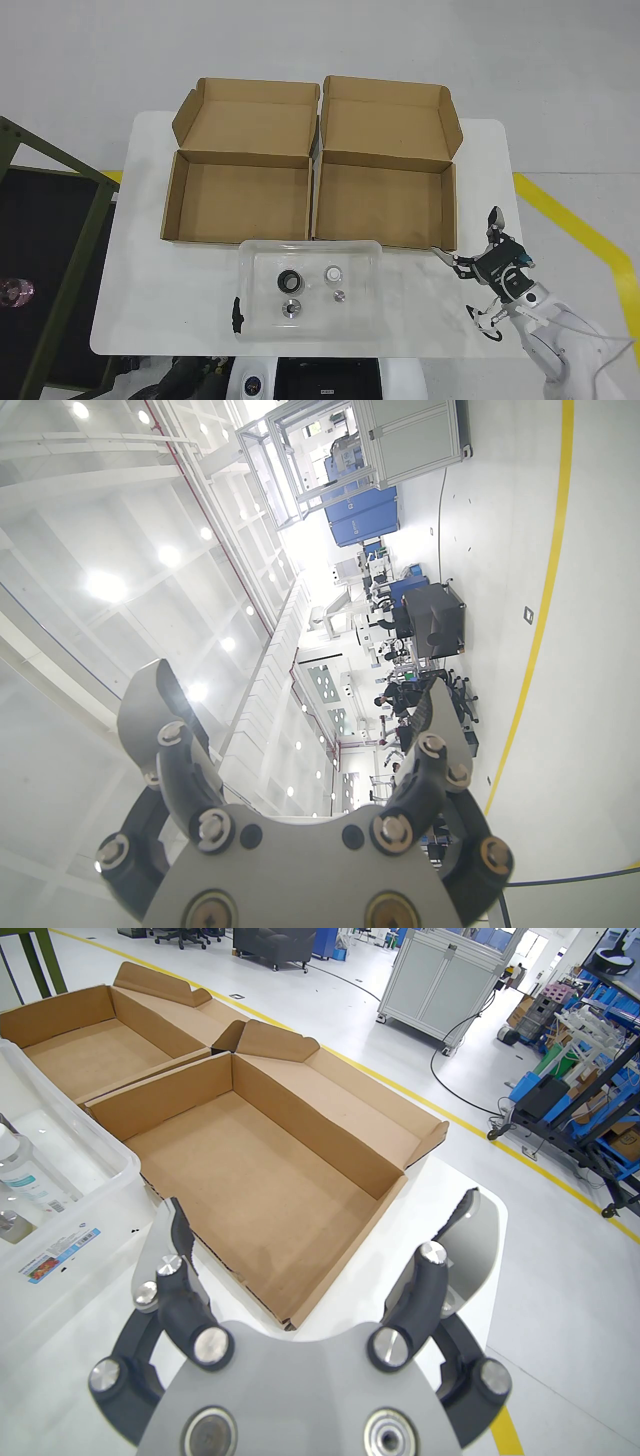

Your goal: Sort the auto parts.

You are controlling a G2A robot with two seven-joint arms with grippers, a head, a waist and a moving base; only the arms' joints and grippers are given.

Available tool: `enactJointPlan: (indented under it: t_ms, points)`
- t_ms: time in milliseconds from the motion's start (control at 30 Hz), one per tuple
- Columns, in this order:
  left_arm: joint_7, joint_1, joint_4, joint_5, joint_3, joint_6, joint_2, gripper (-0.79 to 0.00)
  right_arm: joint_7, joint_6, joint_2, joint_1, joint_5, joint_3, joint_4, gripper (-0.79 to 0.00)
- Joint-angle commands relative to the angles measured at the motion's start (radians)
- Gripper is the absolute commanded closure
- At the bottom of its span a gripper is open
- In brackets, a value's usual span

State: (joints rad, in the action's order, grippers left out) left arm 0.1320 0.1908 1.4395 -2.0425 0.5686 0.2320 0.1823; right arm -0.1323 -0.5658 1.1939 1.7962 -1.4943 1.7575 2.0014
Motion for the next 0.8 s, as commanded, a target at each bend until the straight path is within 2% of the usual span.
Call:
enactJointPlan:
  t_ms: [0,333,767]
  points:
    - [0.000,0.000,0.000,0.000,0.000,0.000,0.000,-0.784,0.000,0.000,0.000,0.000,0.000,0.000,0.000,-0.785]
    - [0.000,0.000,0.000,0.000,0.000,0.000,0.000,-0.785,0.018,-0.011,0.000,-0.004,0.007,-0.016,-0.006,-0.785]
    - [0.000,0.000,0.000,0.000,0.000,0.000,0.000,-0.785,0.171,-0.299,-0.017,-0.152,0.134,-0.156,0.000,-0.785]
